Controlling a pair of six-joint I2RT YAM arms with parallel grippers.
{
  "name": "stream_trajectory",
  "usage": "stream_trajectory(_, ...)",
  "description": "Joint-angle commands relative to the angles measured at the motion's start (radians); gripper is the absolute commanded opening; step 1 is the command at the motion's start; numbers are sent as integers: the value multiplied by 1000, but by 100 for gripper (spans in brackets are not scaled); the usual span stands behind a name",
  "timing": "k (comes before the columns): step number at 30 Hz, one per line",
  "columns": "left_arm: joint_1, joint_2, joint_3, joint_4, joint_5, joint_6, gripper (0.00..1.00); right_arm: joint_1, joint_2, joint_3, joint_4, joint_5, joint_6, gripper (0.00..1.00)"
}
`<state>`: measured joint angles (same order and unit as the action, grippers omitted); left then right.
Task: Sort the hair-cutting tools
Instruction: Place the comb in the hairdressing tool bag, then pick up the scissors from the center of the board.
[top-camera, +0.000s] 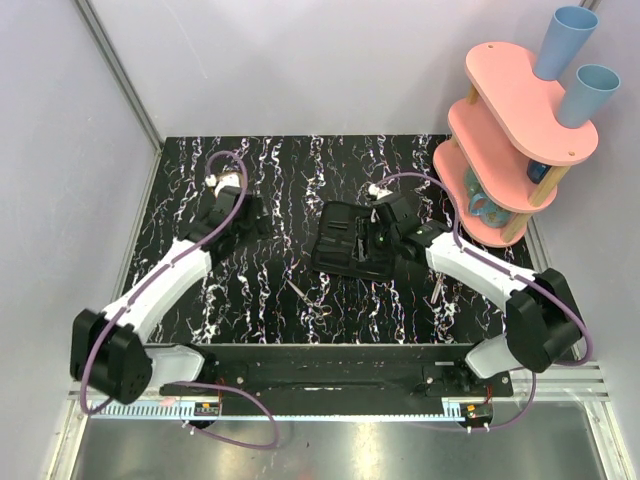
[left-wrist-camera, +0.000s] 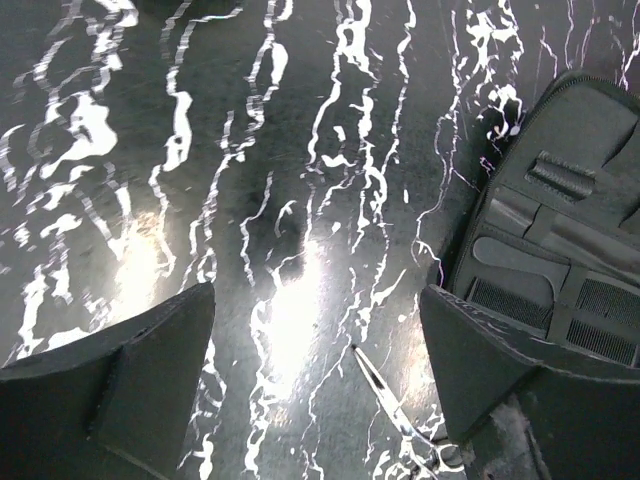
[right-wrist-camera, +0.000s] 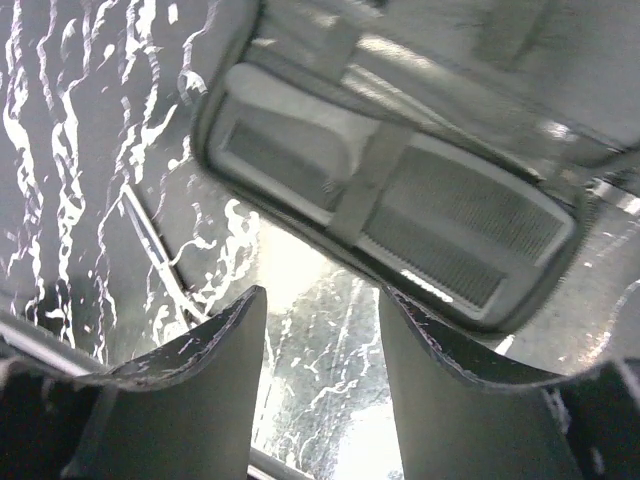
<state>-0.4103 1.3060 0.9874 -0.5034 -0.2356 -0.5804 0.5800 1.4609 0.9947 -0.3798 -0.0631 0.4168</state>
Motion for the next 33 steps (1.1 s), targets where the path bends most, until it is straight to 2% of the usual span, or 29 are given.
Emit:
stream_trajectory(1, 7, -224, -67, -63, -149, -67, 92, 84, -4, 12, 103, -38, -87, 57)
stream_trajectory(5, 7, -437, -128, -64, -202, -110, 99, 139, 25, 24, 137, -90, -119, 57)
stream_trajectory(10, 7, -649, -173, -64, -209, -95, 99, 254, 111, 102, 137, -78, -194, 56)
stream_trajectory(13, 7, -706, -174, -78, -196, -79, 99, 316, 174, 156, 125, -34, -220, 56)
stream_trajectory(23, 7, -748, -171, -92, -91, -36, 99, 442, 355, 305, 18, 59, -265, 50)
stream_trajectory(26, 7, -746, -168, -89, -87, -30, 99, 449, 415, 331, -31, 103, -265, 50)
stream_trajectory(33, 7, -732, -153, -90, -61, 1, 99, 466, 495, 380, -93, 100, -286, 50)
